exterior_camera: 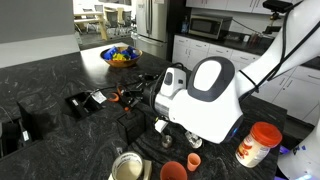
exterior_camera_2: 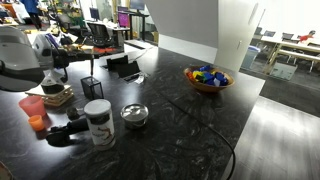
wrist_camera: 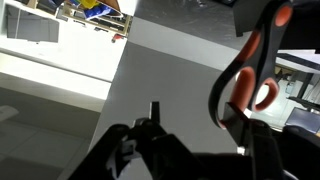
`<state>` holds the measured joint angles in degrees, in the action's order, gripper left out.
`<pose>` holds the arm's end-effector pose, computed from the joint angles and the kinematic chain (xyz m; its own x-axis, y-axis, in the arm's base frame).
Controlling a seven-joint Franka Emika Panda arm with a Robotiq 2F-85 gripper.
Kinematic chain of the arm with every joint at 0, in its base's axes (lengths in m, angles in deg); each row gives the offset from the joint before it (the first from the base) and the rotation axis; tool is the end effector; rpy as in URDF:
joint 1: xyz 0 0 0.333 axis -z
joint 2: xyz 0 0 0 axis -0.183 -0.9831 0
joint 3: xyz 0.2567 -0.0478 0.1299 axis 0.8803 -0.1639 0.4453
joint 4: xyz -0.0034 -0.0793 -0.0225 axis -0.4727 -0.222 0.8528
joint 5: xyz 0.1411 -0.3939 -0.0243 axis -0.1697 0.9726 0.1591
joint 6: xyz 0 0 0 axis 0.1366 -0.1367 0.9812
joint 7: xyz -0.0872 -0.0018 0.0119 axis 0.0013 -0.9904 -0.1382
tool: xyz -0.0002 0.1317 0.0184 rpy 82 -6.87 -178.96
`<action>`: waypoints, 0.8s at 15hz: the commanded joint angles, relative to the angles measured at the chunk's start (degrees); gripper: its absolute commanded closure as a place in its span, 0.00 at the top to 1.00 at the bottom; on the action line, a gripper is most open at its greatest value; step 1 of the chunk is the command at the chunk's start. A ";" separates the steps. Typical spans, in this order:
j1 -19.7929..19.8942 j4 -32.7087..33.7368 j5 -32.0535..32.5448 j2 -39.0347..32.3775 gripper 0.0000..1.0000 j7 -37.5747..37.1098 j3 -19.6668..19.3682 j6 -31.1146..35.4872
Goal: Put the scissors inside the black object
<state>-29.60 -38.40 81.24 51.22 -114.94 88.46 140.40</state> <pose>0.5602 0.3427 0.3463 0.1722 0.2868 0.9424 -0.0764 -0.9499 0.3030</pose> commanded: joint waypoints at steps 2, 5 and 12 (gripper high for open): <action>1.39 -2.18 2.94 2.48 0.99 -5.93 1.12 2.43; 1.57 -4.48 2.98 4.01 1.00 -9.20 1.33 4.78; 2.08 -11.94 1.15 9.52 1.00 -12.05 0.73 13.35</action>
<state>-29.16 -47.56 82.18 57.46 -126.25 88.83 150.55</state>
